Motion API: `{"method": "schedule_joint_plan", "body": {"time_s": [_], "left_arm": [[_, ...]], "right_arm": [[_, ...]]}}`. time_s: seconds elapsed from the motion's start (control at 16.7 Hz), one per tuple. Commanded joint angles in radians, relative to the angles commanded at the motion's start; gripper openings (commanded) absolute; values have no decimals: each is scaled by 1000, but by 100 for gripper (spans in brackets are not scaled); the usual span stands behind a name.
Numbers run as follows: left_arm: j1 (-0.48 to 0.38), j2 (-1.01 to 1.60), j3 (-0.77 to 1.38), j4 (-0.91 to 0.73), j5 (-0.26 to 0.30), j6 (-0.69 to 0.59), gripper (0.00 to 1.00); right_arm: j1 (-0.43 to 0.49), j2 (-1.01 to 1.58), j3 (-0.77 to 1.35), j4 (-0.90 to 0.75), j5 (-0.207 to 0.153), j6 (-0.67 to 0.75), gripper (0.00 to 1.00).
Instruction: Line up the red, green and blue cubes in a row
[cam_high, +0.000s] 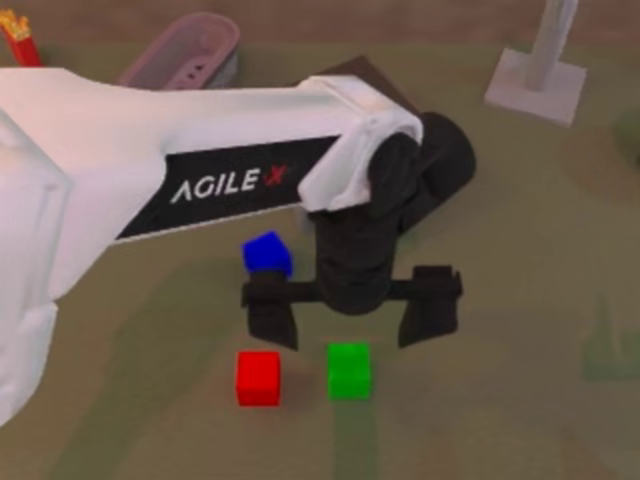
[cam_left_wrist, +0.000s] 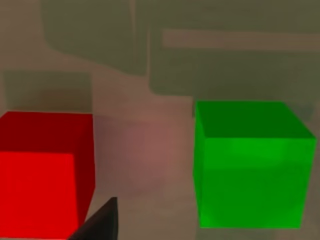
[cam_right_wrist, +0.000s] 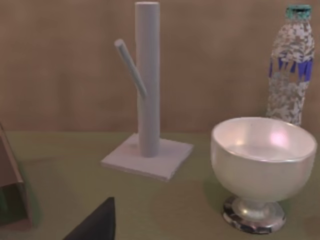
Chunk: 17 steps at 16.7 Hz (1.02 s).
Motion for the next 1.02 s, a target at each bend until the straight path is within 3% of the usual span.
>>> {"method": "schedule_joint_plan", "body": {"time_s": [0.18,0.6,0.78,1.02], "left_arm": [[8,-32,57,-84,-1,-2,100],[10,-22,75,-93,-2,31,100],[38,10,116,-105,-2,153,100],[106,71,184,-131,3,459,100]], "right_arm": [[0,0,0,0,0,0,100],[0,0,0,0,0,0,100],[0,0,0,0,0,0,100],[0,0,0,0,0,0,100]]}}
